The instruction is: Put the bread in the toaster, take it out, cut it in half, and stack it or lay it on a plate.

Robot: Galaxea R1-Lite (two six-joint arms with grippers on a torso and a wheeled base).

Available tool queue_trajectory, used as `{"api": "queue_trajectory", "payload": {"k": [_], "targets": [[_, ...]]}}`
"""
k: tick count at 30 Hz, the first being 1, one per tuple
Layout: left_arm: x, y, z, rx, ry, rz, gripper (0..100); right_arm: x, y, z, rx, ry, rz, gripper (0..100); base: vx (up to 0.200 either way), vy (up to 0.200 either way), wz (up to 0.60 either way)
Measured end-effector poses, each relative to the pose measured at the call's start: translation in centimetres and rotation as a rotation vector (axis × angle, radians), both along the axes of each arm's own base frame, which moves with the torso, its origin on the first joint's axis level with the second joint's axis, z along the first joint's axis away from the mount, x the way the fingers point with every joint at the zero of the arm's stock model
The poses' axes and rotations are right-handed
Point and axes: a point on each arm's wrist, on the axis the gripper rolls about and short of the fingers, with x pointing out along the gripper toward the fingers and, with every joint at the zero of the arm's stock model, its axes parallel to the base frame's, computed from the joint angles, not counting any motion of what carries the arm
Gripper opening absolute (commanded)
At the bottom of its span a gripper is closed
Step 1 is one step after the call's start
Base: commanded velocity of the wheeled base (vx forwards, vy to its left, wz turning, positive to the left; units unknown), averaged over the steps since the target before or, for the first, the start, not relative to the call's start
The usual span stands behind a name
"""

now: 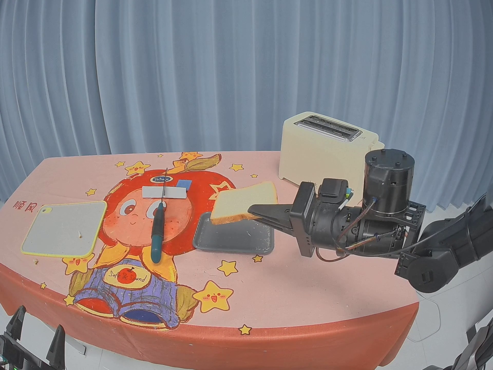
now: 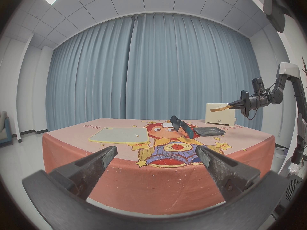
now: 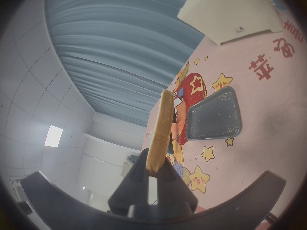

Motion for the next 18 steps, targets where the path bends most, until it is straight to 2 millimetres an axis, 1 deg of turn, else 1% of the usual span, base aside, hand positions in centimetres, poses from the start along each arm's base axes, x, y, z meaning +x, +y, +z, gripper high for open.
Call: {"api": "queue_trajectory", "payload": {"k": [10,14,18], "targets": [[0.0,0.0,0.0,0.000,0.000,0.000,100,-1.4,0.0,0.5,-0.104,-0.173,-0.041,0,0.000,0.000,0.00],[0.0,0.0,0.0,0.000,0.000,0.000,100,-2.3,0.1,0.7,-0.139,-0.228,-0.024,0,0.000,0.000,0.00],[0.0,0.0,0.0,0.000,0.000,0.000,100,-3.0,-0.2,0.9,-0.163,-0.273,-0.010,0,0.000,0.000,0.00]]}}
